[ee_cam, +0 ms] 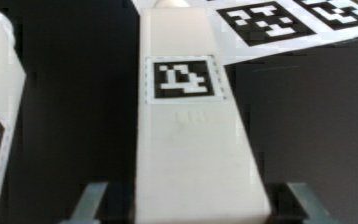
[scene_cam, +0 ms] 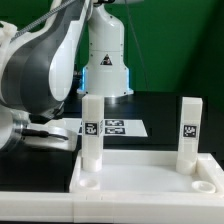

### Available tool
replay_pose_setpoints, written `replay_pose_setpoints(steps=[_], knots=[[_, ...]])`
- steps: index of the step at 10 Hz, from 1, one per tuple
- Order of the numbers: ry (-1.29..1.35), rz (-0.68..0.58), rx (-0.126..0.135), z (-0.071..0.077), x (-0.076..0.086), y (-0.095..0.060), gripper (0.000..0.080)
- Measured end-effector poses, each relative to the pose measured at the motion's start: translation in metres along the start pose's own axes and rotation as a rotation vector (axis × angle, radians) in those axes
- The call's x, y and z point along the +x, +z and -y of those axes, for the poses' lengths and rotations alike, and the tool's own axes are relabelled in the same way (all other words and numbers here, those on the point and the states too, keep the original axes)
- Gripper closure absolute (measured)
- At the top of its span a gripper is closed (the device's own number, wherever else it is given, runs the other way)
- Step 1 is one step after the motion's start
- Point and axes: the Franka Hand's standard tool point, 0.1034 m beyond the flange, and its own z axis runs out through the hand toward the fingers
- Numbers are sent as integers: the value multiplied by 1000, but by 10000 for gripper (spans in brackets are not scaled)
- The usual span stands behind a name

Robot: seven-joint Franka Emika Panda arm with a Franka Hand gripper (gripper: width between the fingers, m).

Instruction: Assemble desk

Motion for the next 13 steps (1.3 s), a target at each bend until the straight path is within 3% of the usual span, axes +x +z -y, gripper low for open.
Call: replay_pose_setpoints(steps=[2,5,7,9,11,12,13], knots=[[-14,-15,-5,0,0,-7,509],[-75,-94,-8,8,-19,-47,508],[-103,-130,-24,11,-29,-64,508],[-100,-147,-27,10,-24,-64,508],[-105,-204,-38,6,-14,-73,508],[-121,-277,-57,10,-12,-93,508],[-154,-390,-74,19,-21,-119,508]])
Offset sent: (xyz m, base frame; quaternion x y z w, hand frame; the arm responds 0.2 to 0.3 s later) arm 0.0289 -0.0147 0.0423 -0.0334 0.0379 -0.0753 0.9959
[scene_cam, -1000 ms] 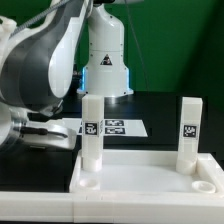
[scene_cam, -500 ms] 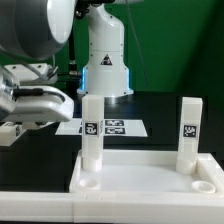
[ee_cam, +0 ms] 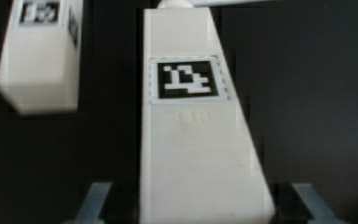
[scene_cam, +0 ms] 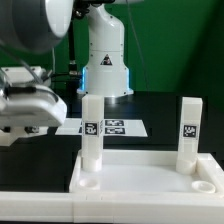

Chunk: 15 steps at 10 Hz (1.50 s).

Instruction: Assemble desk

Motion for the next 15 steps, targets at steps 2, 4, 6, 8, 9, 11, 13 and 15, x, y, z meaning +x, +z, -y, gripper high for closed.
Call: replay_pose_setpoints(steps=[2,4,6,8,9,11,13,15], knots=[[-22,-159,-27,12,4,-28,508],[-15,-273,-40,5,5,-23,508],[-13,-438,-71,3,14,-34,507],[-43,-587,-84,31,11,-81,507],[-51,-680,-106,37,12,-93,507],[-55,-785,-141,35,11,-86,507],[-50,-938,-183,33,15,-94,507],[-62,-947,-131,77,12,-111,507]])
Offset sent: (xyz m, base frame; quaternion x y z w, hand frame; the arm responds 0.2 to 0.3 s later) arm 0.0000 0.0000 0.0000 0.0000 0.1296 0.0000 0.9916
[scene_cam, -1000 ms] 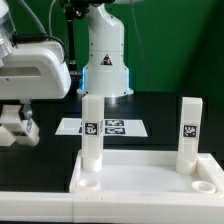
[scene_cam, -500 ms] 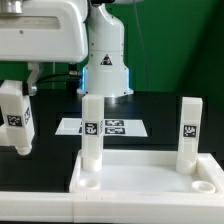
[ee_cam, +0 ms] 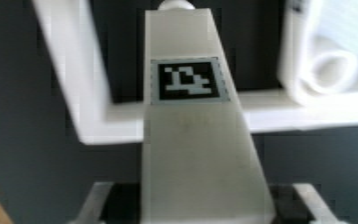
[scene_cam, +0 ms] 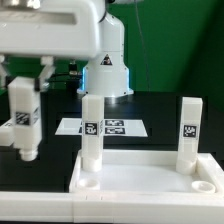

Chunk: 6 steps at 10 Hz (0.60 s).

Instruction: Assemble desk

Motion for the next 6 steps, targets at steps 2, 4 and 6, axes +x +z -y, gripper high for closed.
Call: replay_pose_setpoints(steps=[2,4,6], knots=[[-21,-23,22,30,12,-4,507],[-23,-21,21,28,11,-3,507],[-11,-21,23,32,11,-3,507]])
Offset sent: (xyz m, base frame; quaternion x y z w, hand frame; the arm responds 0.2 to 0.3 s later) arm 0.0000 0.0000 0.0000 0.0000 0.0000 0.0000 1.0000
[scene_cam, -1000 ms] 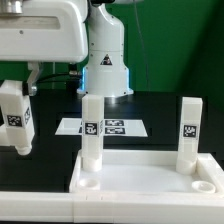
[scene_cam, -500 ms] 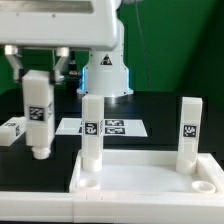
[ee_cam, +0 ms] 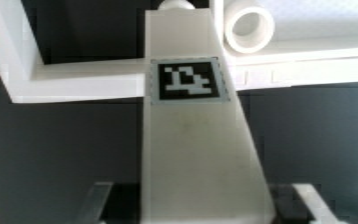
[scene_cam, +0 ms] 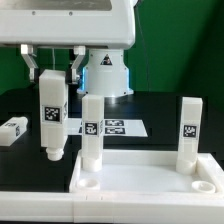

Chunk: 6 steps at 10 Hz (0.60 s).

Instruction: Assemble desk

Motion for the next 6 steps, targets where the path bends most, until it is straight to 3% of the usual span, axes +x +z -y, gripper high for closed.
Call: replay_pose_setpoints(steps=[2,4,5,6], knots=[[4,-47,33,62,9,-3,507],[2,-54,43,111,11,0,507],[23,-52,46,119,10,1,507],[18,-52,44,116,11,2,507]])
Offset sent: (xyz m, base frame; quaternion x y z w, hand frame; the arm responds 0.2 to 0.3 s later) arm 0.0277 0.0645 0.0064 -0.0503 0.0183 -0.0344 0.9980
